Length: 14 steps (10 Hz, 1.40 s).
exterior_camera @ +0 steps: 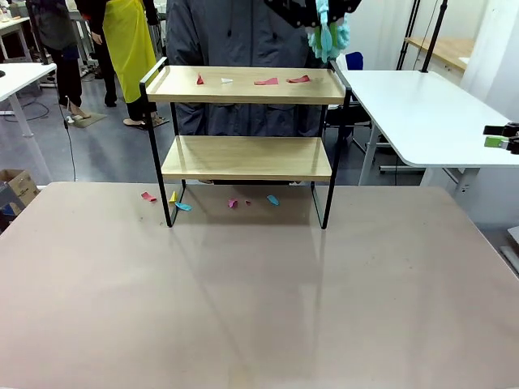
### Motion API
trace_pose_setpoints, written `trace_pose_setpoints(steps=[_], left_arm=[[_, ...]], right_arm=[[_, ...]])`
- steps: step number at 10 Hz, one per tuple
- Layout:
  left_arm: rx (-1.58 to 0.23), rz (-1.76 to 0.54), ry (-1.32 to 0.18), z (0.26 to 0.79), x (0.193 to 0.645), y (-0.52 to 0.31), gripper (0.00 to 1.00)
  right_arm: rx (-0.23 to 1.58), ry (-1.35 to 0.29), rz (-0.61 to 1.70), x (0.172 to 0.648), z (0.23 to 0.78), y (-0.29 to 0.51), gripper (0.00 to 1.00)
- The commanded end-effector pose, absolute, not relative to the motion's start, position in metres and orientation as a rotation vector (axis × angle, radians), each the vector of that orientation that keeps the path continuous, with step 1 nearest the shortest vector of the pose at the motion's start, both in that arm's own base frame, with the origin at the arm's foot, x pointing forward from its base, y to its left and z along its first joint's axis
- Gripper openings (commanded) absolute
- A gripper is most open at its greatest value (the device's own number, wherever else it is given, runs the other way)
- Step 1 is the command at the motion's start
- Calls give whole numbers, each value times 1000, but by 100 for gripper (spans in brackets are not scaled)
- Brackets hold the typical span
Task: Clean the shelf.
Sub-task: Clean the specific section of the Shelf indicated by the human with the Duster.
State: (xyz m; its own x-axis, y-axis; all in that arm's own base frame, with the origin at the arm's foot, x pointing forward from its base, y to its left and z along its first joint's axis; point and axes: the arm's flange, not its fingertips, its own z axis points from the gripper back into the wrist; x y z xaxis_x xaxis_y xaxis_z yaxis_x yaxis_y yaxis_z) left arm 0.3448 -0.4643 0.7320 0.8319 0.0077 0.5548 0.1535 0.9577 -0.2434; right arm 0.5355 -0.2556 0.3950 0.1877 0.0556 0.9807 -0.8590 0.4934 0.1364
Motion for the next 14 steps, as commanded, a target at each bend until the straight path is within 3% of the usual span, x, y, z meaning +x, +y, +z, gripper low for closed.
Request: trace_pose_setpoints(steps=[1, 8, 10, 11, 14], left_arm=[[-289, -31, -633, 727, 345, -475, 13], [-246, -13, -568, 666, 374, -496, 13], [-245, 40, -493, 663, 380, -492, 13], [-234, -35, -547, 662, 380, -497, 13], [-230, -13, -502, 659, 388, -487, 13]], right_arm=[[835, -1211, 763, 536, 397, -254, 100], [835, -1211, 763, 536, 397, -254, 100], [835, -1211, 763, 536, 397, -254, 100], [835, -1211, 763, 536, 397, -254, 100], [835, -1211, 763, 536, 397, -254, 100]])
